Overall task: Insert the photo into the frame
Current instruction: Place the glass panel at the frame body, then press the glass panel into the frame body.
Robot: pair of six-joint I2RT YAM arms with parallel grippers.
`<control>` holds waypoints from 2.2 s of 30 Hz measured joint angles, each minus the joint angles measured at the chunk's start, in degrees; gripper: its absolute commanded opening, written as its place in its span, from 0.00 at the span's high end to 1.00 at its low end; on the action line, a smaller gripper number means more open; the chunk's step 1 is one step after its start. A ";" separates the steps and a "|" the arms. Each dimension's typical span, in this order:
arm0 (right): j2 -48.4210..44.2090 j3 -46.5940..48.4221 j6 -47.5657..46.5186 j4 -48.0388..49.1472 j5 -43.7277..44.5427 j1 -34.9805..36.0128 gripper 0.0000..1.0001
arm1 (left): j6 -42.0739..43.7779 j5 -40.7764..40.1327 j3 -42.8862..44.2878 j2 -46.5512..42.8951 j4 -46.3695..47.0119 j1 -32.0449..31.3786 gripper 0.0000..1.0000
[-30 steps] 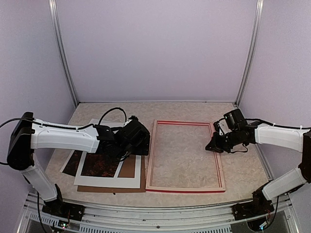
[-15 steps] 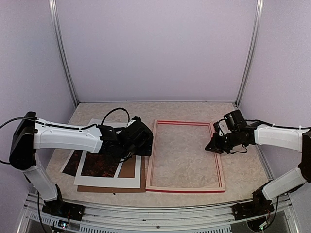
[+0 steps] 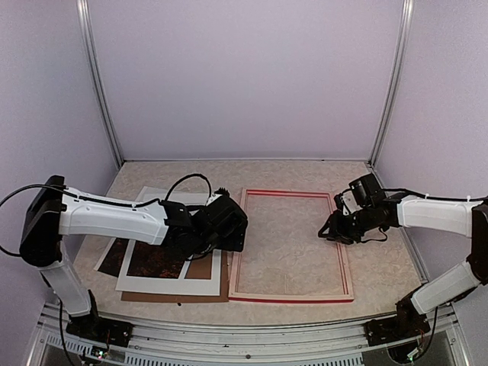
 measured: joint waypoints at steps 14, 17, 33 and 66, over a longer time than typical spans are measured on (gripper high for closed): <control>1.86 1.07 -1.62 -1.60 2.62 0.02 0.27 | 1.60 6.01 2.36 3.72 3.98 -3.32 0.03; 2.19 1.20 -1.88 -1.70 3.21 0.02 0.24 | 2.14 8.44 3.50 5.09 5.86 -4.37 0.03; 3.06 1.86 -3.45 -3.87 5.27 0.02 0.21 | 7.08 22.05 8.09 12.81 14.71 -5.55 0.07; 5.44 2.89 -5.31 -6.80 8.79 0.02 0.20 | 6.71 22.43 8.41 20.39 17.97 -5.49 0.08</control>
